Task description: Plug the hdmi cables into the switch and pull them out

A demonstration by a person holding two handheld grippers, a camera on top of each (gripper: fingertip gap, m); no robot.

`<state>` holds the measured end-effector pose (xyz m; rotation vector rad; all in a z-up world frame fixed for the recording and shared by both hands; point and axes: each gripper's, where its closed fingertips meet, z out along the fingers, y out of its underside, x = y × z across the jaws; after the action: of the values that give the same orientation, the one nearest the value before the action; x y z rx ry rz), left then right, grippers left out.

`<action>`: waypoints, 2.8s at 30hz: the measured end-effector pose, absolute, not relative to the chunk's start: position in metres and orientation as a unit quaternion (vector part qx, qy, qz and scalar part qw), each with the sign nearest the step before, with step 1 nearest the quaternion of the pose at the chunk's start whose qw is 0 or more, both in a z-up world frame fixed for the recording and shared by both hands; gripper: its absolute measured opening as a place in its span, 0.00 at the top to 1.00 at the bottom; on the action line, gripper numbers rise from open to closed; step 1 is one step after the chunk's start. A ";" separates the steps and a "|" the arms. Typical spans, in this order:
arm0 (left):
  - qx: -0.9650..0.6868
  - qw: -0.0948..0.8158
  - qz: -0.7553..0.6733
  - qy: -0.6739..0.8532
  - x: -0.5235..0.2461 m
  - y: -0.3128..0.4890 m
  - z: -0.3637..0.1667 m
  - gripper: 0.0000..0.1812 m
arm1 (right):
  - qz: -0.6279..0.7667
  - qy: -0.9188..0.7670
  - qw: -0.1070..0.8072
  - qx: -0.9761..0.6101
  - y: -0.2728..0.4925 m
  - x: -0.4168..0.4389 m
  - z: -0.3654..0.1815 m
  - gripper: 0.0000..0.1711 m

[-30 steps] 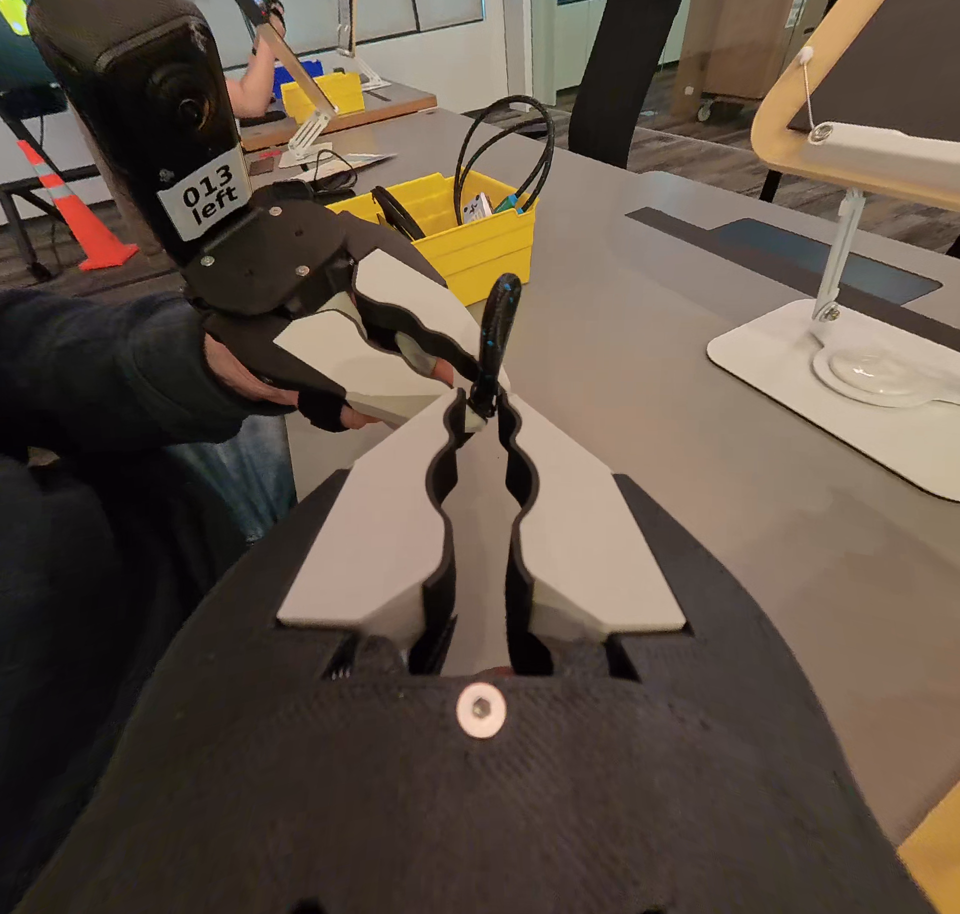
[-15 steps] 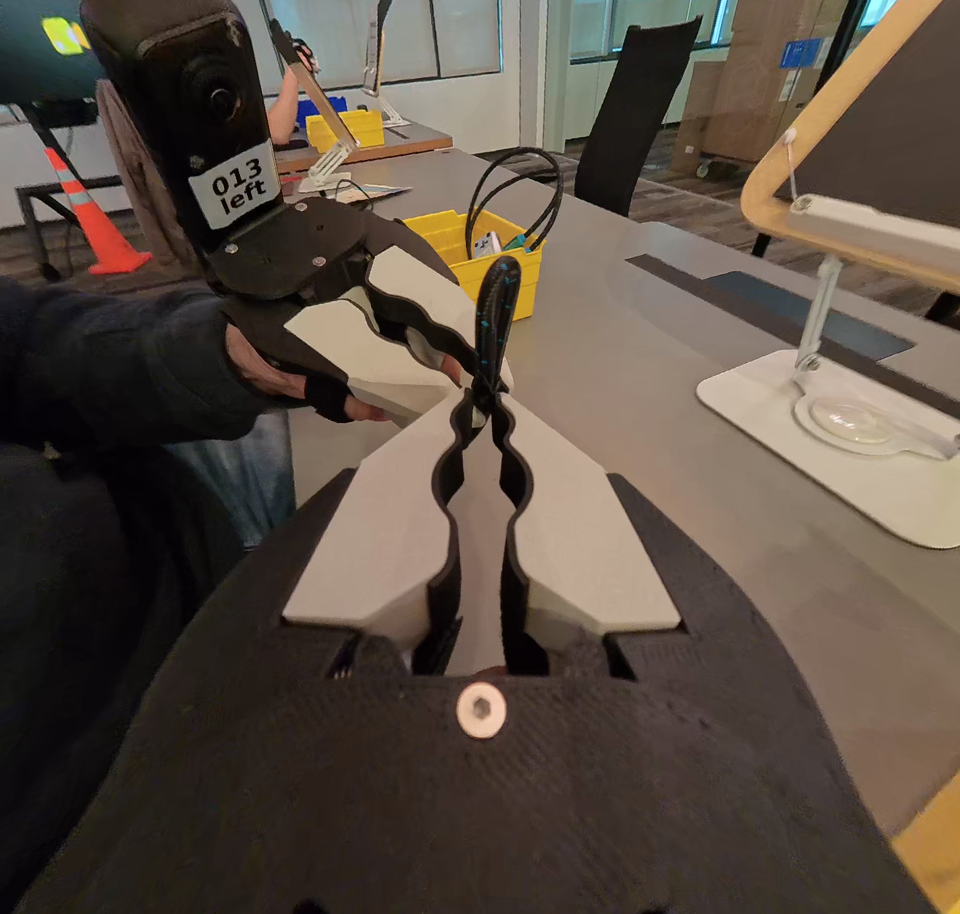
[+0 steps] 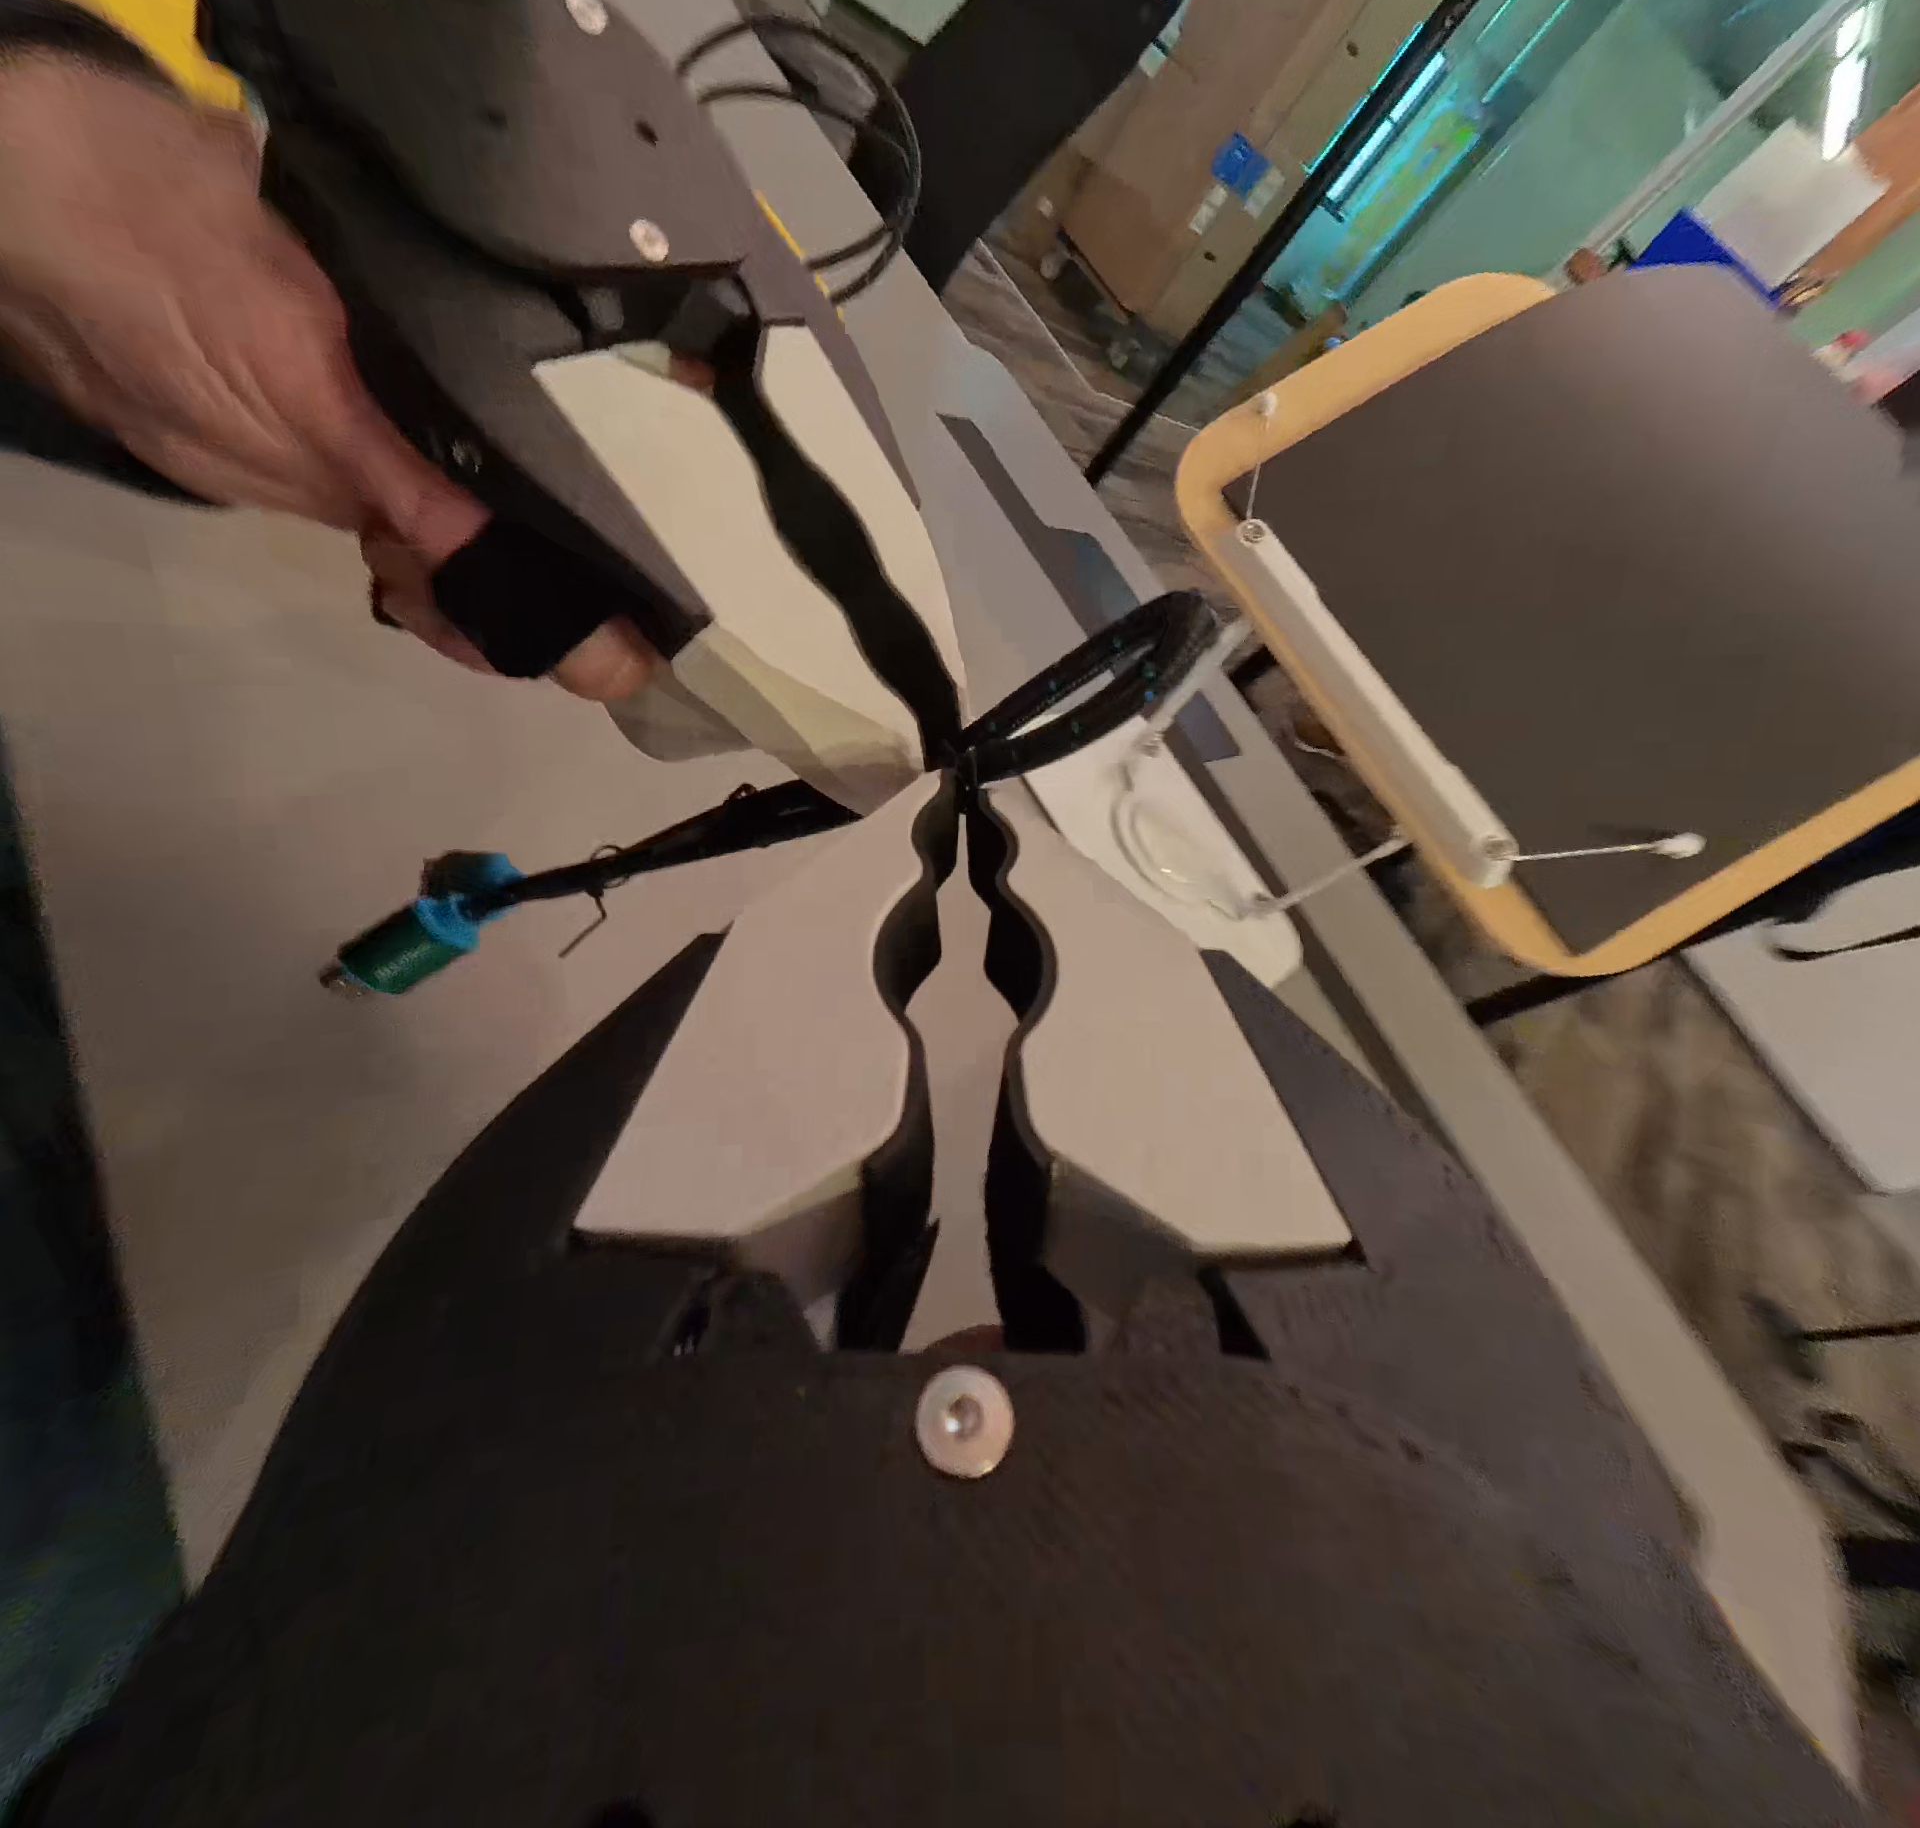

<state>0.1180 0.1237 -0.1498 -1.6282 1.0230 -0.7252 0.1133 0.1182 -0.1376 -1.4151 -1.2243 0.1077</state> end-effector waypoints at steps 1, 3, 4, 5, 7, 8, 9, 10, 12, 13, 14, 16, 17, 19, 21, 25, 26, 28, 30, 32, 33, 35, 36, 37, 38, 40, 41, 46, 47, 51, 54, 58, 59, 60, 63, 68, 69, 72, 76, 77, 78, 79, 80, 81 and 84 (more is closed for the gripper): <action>-0.686 0.503 -0.311 0.424 0.119 0.124 -0.152 0.93 | 0.010 -0.543 0.591 -0.596 0.120 0.114 -0.139 1.00; -0.699 0.478 -0.326 0.420 0.120 0.125 -0.154 0.93 | -0.093 -0.589 0.583 -0.553 0.121 0.116 -0.140 1.00; -0.706 0.460 -0.337 0.420 0.121 0.125 -0.155 0.93 | -0.132 -0.607 0.574 -0.533 0.122 0.116 -0.140 1.00; -0.712 0.439 -0.353 0.419 0.121 0.124 -0.155 0.93 | -0.166 -0.625 0.567 -0.511 0.122 0.116 -0.140 1.00; -0.724 0.386 -0.387 0.421 0.122 0.121 -0.158 0.93 | -0.236 -0.672 0.543 -0.444 0.121 0.115 -0.141 1.00; -0.726 0.369 -0.400 0.420 0.123 0.120 -0.159 0.93 | -0.248 -0.688 0.532 -0.427 0.121 0.116 -0.141 1.00; -0.726 0.361 -0.411 0.417 0.124 0.120 -0.159 0.93 | -0.241 -0.697 0.525 -0.425 0.121 0.117 -0.142 1.00; -0.724 0.359 -0.416 0.418 0.125 0.121 -0.160 0.93 | -0.216 -0.700 0.523 -0.435 0.122 0.118 -0.141 1.00; -0.710 0.375 -0.422 0.421 0.126 0.122 -0.152 0.93 | -0.125 -0.681 0.540 -0.479 0.123 0.118 -0.135 1.00; -0.694 0.394 -0.428 0.424 0.125 0.122 -0.144 0.92 | -0.080 -0.666 0.550 -0.497 0.123 0.119 -0.130 1.00; -0.682 0.420 -0.420 0.427 0.122 0.124 -0.137 0.92 | -0.045 -0.653 0.557 -0.512 0.124 0.121 -0.126 1.00; -0.656 0.481 -0.381 0.441 0.113 0.129 -0.123 0.87 | 0.008 -0.634 0.566 -0.528 0.126 0.124 -0.123 1.00; -0.649 0.511 -0.345 0.445 0.107 0.135 -0.115 0.84 | 0.030 -0.629 0.566 -0.532 0.126 0.123 -0.124 1.00; -0.610 0.566 -0.301 0.465 0.101 0.137 -0.091 0.82 | 0.061 -0.625 0.566 -0.534 0.126 0.121 -0.127 1.00; -0.573 0.605 -0.234 0.502 0.103 0.138 -0.075 0.80 | 0.095 -0.614 0.570 -0.537 0.125 0.117 -0.125 1.00; -0.521 0.612 -0.189 0.564 0.120 0.132 -0.066 0.83 | 0.143 -0.605 0.571 -0.536 0.124 0.111 -0.121 1.00; -0.522 0.604 -0.186 0.572 0.122 0.133 -0.067 0.84 | 0.158 -0.602 0.574 -0.533 0.122 0.110 -0.118 1.00; -0.536 0.593 -0.175 0.575 0.124 0.143 -0.070 0.83 | 0.159 -0.607 0.575 -0.526 0.123 0.110 -0.118 1.00; -0.550 0.582 -0.187 0.569 0.126 0.149 -0.071 0.86 | 0.184 -0.605 0.574 -0.520 0.120 0.109 -0.115 1.00; -0.569 0.563 -0.203 0.564 0.128 0.155 -0.076 0.89 | 0.204 -0.602 0.575 -0.515 0.118 0.109 -0.112 1.00; -0.576 0.556 -0.214 0.560 0.129 0.157 -0.079 0.90 | 0.212 -0.599 0.577 -0.513 0.117 0.109 -0.109 1.00; -0.593 0.539 -0.221 0.556 0.130 0.164 -0.086 0.92 | 0.223 -0.593 0.581 -0.511 0.118 0.109 -0.107 1.00; -0.604 0.527 -0.233 0.551 0.131 0.167 -0.091 0.93 | 0.231 -0.590 0.582 -0.509 0.118 0.109 -0.106 1.00; -0.612 0.517 -0.249 0.544 0.132 0.169 -0.095 0.94 | 0.242 -0.588 0.582 -0.507 0.117 0.109 -0.106 1.00; -0.620 0.503 -0.263 0.542 0.133 0.171 -0.101 0.98 | 0.250 -0.587 0.581 -0.506 0.117 0.109 -0.107 1.00; -0.637 0.479 -0.277 0.538 0.134 0.176 -0.113 1.00 | 0.268 -0.582 0.578 -0.505 0.115 0.108 -0.109 1.00; -0.638 0.465 -0.287 0.543 0.136 0.174 -0.120 1.00 | 0.280 -0.579 0.575 -0.506 0.114 0.107 -0.111 1.00; -0.648 0.412 -0.295 0.569 0.140 0.161 -0.149 1.00 | 0.335 -0.542 0.572 -0.516 0.116 0.112 -0.111 1.00; -0.650 0.406 -0.296 0.570 0.140 0.159 -0.155 1.00 | 0.343 -0.534 0.573 -0.519 0.118 0.113 -0.110 1.00; -0.649 0.385 -0.334 0.564 0.142 0.141 -0.171 1.00 | 0.357 -0.515 0.570 -0.532 0.121 0.115 -0.114 1.00; -0.634 0.392 -0.348 0.568 0.146 0.123 -0.177 0.94 | 0.367 -0.502 0.566 -0.541 0.126 0.116 -0.117 1.00; -0.633 0.463 -0.339 0.520 0.148 0.124 -0.168 0.85 | 0.369 -0.492 0.557 -0.558 0.129 0.116 -0.121 1.00; -0.635 0.481 -0.328 0.507 0.147 0.126 -0.166 0.83 | 0.373 -0.487 0.555 -0.562 0.130 0.116 -0.122 1.00; -0.638 0.499 -0.315 0.494 0.145 0.128 -0.164 0.80 | 0.381 -0.478 0.554 -0.566 0.130 0.116 -0.121 1.00; -0.628 0.571 -0.237 0.473 0.138 0.134 -0.160 0.72 | 0.408 -0.444 0.549 -0.578 0.133 0.118 -0.118 1.00; -0.578 0.689 -0.025 0.437 0.113 0.147 -0.152 0.66 | 0.430 -0.407 0.542 -0.596 0.136 0.114 -0.119 1.00; -0.571 0.709 -0.004 0.414 0.108 0.149 -0.143 0.60 | 0.423 -0.407 0.542 -0.601 0.137 0.113 -0.121 1.00; -0.542 0.725 0.044 0.422 0.108 0.146 -0.134 0.58 | 0.431 -0.401 0.536 -0.605 0.135 0.109 -0.124 1.00; -0.490 0.729 0.066 0.473 0.122 0.132 -0.128 0.72 | 0.428 -0.404 0.533 -0.608 0.132 0.105 -0.128 1.00; -0.493 0.725 0.045 0.478 0.123 0.130 -0.128 0.78 | 0.426 -0.405 0.534 -0.607 0.132 0.106 -0.127 1.00; -0.502 0.716 0.022 0.485 0.125 0.128 -0.130 0.84 | 0.416 -0.410 0.537 -0.608 0.133 0.106 -0.127 1.00; -0.512 0.709 0.005 0.485 0.125 0.128 -0.130 0.85 | 0.410 -0.413 0.540 -0.608 0.134 0.106 -0.127 1.00; -0.519 0.701 -0.020 0.488 0.125 0.128 -0.129 0.86 | 0.415 -0.411 0.538 -0.608 0.134 0.107 -0.127 1.00; -0.526 0.691 -0.049 0.493 0.125 0.127 -0.128 0.86 | 0.424 -0.408 0.536 -0.605 0.133 0.107 -0.126 1.00; -0.498 0.684 -0.125 0.518 0.123 0.117 -0.121 0.86 | 0.456 -0.410 0.535 -0.581 0.124 0.105 -0.118 1.00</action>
<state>0.1225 0.1169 -0.1209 -1.1174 1.1604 -0.2808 0.1046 0.1238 -0.1178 -1.3836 -0.9764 1.0859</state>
